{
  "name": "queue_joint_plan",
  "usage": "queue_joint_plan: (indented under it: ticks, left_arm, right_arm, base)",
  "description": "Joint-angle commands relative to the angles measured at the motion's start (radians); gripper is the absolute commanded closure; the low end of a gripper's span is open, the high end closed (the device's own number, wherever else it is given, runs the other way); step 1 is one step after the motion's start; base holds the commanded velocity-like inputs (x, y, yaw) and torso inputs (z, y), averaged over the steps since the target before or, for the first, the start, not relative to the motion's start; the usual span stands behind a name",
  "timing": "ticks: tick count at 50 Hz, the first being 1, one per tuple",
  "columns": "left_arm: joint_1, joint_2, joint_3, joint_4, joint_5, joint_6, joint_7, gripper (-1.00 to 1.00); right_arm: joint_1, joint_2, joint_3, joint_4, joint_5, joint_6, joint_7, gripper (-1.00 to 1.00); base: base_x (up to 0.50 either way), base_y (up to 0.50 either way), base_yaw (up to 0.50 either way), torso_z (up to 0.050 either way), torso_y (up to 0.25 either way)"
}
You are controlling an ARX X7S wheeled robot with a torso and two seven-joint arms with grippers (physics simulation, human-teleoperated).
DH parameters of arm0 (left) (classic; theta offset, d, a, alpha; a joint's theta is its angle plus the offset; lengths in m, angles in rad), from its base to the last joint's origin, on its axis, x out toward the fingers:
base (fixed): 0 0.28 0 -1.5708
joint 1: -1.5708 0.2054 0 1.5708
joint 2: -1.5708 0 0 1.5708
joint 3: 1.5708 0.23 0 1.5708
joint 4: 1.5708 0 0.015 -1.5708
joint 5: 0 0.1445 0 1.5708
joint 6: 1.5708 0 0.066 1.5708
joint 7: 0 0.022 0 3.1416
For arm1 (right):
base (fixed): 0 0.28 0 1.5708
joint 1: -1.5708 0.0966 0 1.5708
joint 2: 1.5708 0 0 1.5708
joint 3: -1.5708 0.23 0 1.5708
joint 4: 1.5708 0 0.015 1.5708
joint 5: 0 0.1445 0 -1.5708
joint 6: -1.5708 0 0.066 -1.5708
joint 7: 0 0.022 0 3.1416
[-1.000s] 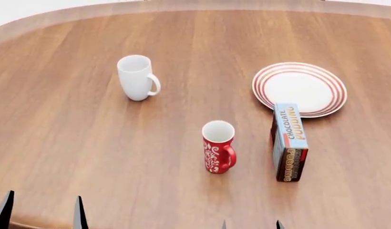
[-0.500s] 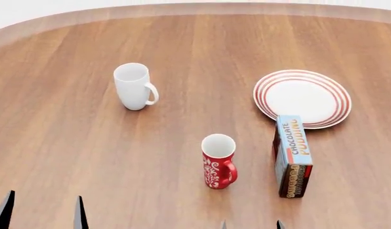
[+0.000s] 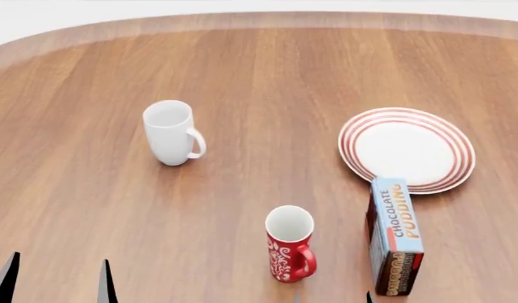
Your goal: Pick up the red mug and put it on the plate
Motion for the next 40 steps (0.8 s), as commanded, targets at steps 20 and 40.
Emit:
queue_joint_plan:
  ticks: [20,40]
  left_arm:
    - [-0.003,-0.009,0.015,0.0,-0.005,0.001,-0.014,-1.0]
    - [-0.004,-0.016,0.027,0.001,-0.016,-0.001,-0.016,-1.0]
  right_arm:
    - [0.003,0.01,-0.013,0.001,0.01,-0.004,0.012,-1.0]
    - [0.007,0.016,-0.021,0.009,0.016,-0.012,0.019,-1.0]
  base:
    - [0.21,0.0,0.0,0.0,0.0]
    - [0.21,0.0,0.0,0.0,0.0]
